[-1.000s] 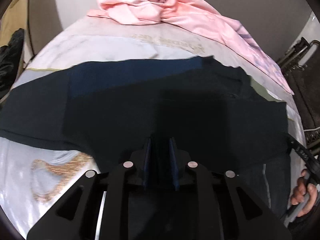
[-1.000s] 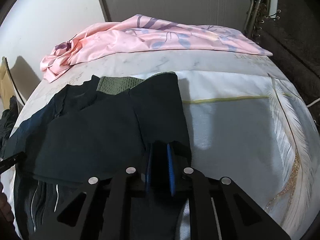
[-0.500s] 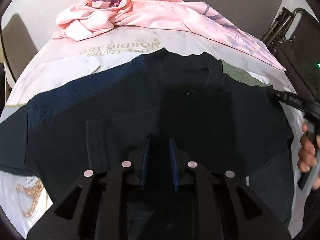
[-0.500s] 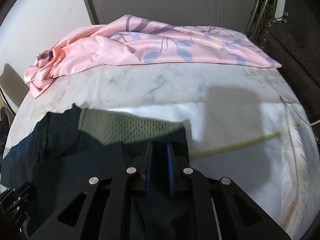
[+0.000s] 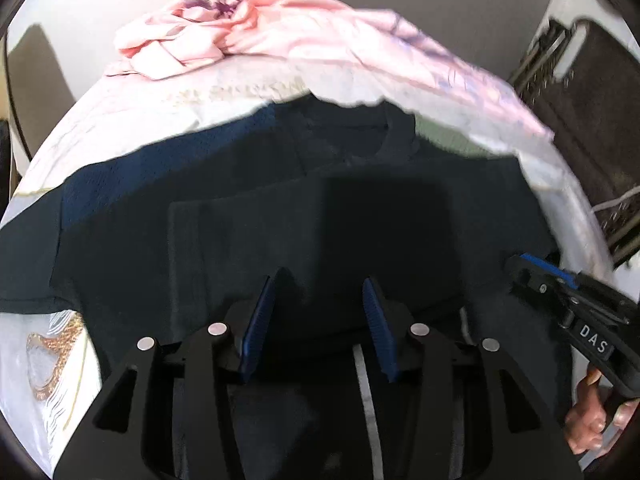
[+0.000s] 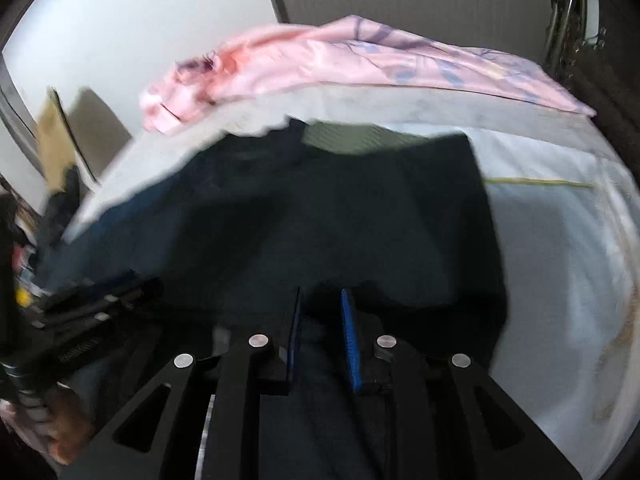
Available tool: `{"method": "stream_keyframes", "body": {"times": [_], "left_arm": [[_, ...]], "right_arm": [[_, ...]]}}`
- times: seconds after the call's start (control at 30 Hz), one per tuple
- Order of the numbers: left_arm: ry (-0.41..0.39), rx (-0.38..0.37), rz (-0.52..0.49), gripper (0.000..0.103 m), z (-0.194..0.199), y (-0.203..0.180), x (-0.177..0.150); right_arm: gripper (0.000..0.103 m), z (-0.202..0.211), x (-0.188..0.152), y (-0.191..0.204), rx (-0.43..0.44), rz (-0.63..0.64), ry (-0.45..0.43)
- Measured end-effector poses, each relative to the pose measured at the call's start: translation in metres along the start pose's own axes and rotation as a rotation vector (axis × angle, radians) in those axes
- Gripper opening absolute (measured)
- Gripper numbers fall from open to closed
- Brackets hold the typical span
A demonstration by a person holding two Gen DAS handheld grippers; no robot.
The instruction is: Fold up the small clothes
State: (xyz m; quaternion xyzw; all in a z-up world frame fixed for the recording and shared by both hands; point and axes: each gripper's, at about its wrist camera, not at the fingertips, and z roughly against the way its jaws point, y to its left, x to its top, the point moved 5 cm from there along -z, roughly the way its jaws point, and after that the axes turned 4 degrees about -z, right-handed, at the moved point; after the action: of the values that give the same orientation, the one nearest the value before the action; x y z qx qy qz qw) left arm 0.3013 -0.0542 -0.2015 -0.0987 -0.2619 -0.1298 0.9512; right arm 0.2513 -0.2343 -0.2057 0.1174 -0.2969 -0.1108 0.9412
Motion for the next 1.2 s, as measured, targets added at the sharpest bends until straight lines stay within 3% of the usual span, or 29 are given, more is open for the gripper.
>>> {"method": "stream_keyframes", "body": {"times": [0.1, 0.23, 0.3, 0.47, 0.67, 0.83, 1.2], "left_arm": [[-0.034, 0.028, 0.053, 0.045, 0.010, 0.025, 0.006], [0.049, 0.075, 0.130, 0.045, -0.006, 0.064, -0.003], [0.043, 0.050, 0.193, 0.045, -0.003, 0.087, -0.008], [-0.006, 0.092, 0.302, 0.045, 0.026, 0.152, -0.019], [-0.017, 0.131, 0.542, 0.045, 0.049, 0.251, -0.051], [-0.063, 0.087, 0.760, 0.045, 0.067, 0.311, -0.081], [-0.189, 0.002, 1.007, 0.045, 0.065, 0.361, -0.093]], "right_arm": [[0.021, 0.006, 0.003, 0.026, 0.021, 0.038, -0.033], [0.025, -0.018, -0.003, 0.062, 0.050, 0.068, 0.023], [0.029, -0.036, -0.013, 0.065, 0.038, 0.060, 0.075], [0.029, -0.018, -0.014, 0.059, 0.064, 0.003, 0.014], [0.032, 0.028, -0.026, 0.059, 0.079, -0.026, -0.096], [0.034, 0.035, -0.040, 0.063, 0.060, -0.016, -0.094], [0.035, 0.030, -0.043, 0.055, 0.028, -0.027, -0.093]]}}
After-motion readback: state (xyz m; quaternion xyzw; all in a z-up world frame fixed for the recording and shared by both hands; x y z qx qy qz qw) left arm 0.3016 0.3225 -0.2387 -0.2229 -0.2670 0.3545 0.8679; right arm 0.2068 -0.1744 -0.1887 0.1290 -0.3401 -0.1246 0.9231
